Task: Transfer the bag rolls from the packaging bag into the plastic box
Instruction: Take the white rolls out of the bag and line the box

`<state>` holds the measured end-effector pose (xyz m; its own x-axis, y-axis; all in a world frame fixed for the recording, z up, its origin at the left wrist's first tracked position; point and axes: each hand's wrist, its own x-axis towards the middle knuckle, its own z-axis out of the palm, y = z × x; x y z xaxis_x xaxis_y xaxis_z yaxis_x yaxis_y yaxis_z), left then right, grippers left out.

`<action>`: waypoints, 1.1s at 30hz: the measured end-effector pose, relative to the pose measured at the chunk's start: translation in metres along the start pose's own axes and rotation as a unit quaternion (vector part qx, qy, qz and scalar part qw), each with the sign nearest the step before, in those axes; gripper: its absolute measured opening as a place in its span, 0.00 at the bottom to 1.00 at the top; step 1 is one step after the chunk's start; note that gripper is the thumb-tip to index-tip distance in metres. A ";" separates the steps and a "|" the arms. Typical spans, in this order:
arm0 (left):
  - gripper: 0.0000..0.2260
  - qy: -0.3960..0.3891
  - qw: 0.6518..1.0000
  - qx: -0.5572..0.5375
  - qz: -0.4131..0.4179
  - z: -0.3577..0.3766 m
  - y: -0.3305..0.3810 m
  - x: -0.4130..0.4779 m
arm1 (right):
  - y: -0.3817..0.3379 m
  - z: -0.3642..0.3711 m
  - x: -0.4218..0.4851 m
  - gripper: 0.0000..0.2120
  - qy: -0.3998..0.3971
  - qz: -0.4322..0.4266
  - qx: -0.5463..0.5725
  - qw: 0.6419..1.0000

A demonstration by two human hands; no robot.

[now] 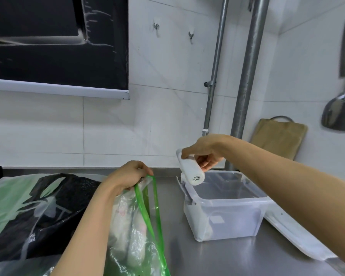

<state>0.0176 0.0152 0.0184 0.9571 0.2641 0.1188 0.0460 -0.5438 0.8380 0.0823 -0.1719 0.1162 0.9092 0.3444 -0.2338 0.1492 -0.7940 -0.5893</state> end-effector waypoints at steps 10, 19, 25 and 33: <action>0.13 -0.009 0.999 0.026 -0.019 0.005 0.001 0.003 | 0.058 -0.026 0.028 0.11 0.042 0.066 -0.007 0.997; 0.13 -0.012 0.999 0.039 -0.030 0.007 -0.002 0.005 | 0.080 -0.011 0.045 0.10 0.027 0.078 -0.016 0.996; 0.13 -0.009 0.999 0.045 -0.024 0.007 -0.003 0.007 | 0.090 0.004 0.054 0.15 -0.006 0.092 -0.055 0.994; 0.12 -0.008 0.999 0.026 -0.026 0.005 -0.005 0.009 | 0.098 0.023 0.065 0.18 -0.034 0.099 -0.115 0.988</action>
<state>0.0271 0.0160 0.0126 0.9576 0.2804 0.0658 0.1113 -0.5709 0.8135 0.1469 -0.2157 0.0258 0.9020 0.1983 -0.3835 0.0634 -0.9395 -0.3367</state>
